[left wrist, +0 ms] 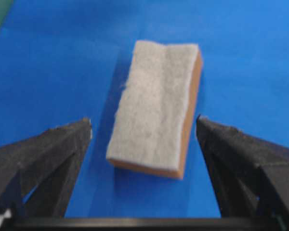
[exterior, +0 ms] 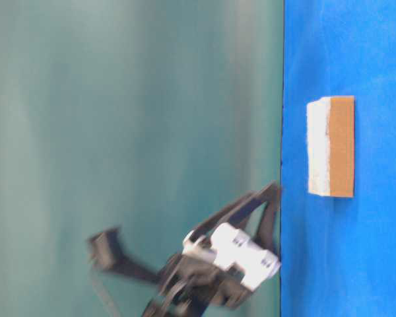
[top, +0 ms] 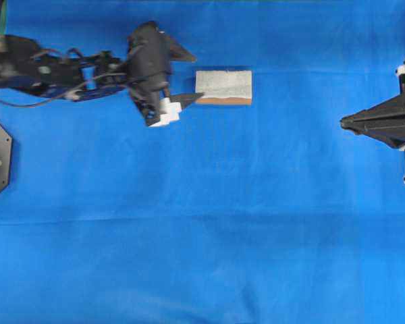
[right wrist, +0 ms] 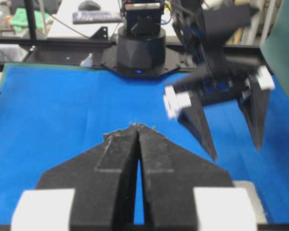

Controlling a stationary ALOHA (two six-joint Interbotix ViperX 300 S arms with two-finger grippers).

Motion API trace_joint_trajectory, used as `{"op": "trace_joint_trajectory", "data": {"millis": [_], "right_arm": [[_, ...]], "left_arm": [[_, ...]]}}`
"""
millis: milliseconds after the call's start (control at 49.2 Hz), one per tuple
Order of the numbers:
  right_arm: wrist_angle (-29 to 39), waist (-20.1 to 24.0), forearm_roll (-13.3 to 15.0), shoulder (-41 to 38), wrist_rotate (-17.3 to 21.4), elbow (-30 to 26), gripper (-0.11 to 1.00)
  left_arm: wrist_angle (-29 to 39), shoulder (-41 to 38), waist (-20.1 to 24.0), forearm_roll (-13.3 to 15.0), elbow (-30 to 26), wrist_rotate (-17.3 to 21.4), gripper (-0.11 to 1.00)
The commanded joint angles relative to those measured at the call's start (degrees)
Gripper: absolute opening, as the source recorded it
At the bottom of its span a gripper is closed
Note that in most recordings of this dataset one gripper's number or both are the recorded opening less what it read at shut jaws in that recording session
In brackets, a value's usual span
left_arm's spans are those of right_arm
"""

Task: Hand over the sponge with the left arm and wipe it with the right arm.
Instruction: 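Reach the left gripper to the sponge and grasp its left end, then lift the sponge with the left gripper toward the approaching right gripper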

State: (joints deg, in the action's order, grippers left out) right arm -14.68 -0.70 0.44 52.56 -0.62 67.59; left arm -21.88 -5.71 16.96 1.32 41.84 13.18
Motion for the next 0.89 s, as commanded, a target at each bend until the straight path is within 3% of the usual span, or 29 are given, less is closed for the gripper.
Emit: {"op": "trace_joint_trajectory", "data": {"millis": [0, 407, 732, 813, 874], "right_arm": [[-0.2, -0.1, 0.1, -0.5, 0.1, -1.1, 0.00], [0.4, -1.3, 0.1, -1.2, 0.1, -1.0, 0.00], [0.4, -1.5, 0.1, -1.4, 0.1, -1.0, 0.00], [0.4, -1.6, 0.1, -1.4, 0.1, -1.0, 0.00], [0.4, -1.6, 0.1, -1.4, 0.1, -1.1, 0.00]], "left_arm": [[-0.2, -2.1, 0.3, 0.1, -2.8, 0.4, 0.94], [1.4, -11.2, 1.4, 0.0, -8.2, 0.7, 0.94], [4.7, -11.8, 1.8, 0.0, -9.1, -0.1, 0.94], [8.3, -11.7, 1.8, 0.0, -9.9, -0.8, 0.88], [9.8, -11.7, 1.8, 0.0, -10.4, -0.9, 0.75]]}}
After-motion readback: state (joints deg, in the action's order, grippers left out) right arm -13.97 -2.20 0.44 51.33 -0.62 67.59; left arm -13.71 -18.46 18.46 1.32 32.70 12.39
